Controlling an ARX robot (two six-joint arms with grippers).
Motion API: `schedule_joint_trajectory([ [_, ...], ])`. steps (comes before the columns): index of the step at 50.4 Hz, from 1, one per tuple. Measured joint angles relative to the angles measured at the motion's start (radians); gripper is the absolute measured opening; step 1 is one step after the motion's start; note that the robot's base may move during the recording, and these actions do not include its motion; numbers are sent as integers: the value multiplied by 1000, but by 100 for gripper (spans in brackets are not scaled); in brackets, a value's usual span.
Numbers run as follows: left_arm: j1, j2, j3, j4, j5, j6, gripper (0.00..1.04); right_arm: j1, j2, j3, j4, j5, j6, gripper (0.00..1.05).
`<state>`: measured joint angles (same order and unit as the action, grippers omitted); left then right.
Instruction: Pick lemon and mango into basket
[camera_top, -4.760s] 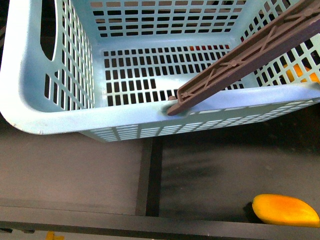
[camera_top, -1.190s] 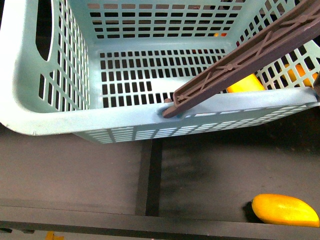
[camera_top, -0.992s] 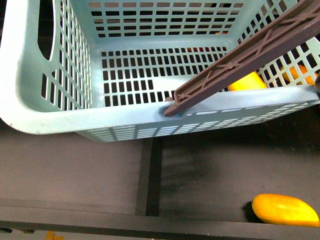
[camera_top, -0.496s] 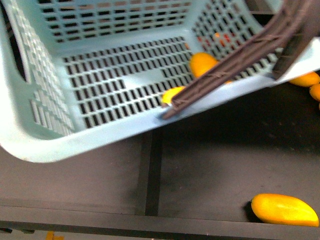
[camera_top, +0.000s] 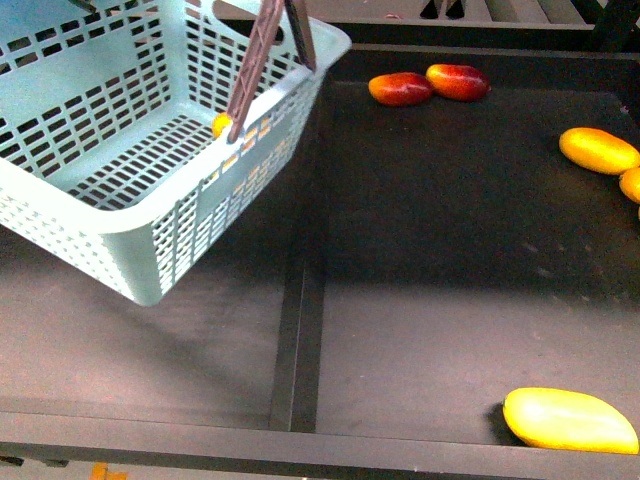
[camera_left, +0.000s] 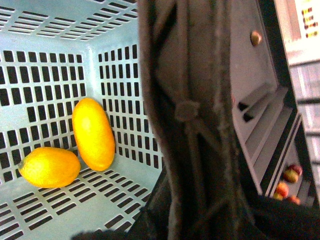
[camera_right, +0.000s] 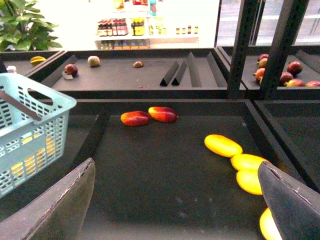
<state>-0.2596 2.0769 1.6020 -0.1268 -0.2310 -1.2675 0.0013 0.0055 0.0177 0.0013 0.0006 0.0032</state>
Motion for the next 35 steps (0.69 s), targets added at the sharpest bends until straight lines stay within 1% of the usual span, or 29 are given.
schedule_joint_trajectory([
  [6, 66, 114, 167, -64, -36, -91, 5, 0, 0, 0, 0, 0, 0, 96],
  [13, 114, 237, 310, -103, -64, -168, 5, 0, 0, 0, 0, 0, 0, 96],
  [18, 116, 274, 309, -102, -28, -180, 5, 0, 0, 0, 0, 0, 0, 96],
  [22, 109, 277, 258, -69, -8, -230, 5, 0, 0, 0, 0, 0, 0, 96],
  [30, 111, 248, 153, 11, 30, -243, 5, 0, -1, 0, 0, 0, 0, 96],
  [31, 112, 245, 143, 17, 34, -241, 7, 0, 0, 0, 0, 0, 0, 96],
  [34, 113, 224, 99, 35, 42, -232, 23, 0, 0, 0, 0, 0, 0, 96],
  [35, 113, 219, 92, 37, 45, -229, 26, 0, 0, 0, 0, 0, 0, 96],
])
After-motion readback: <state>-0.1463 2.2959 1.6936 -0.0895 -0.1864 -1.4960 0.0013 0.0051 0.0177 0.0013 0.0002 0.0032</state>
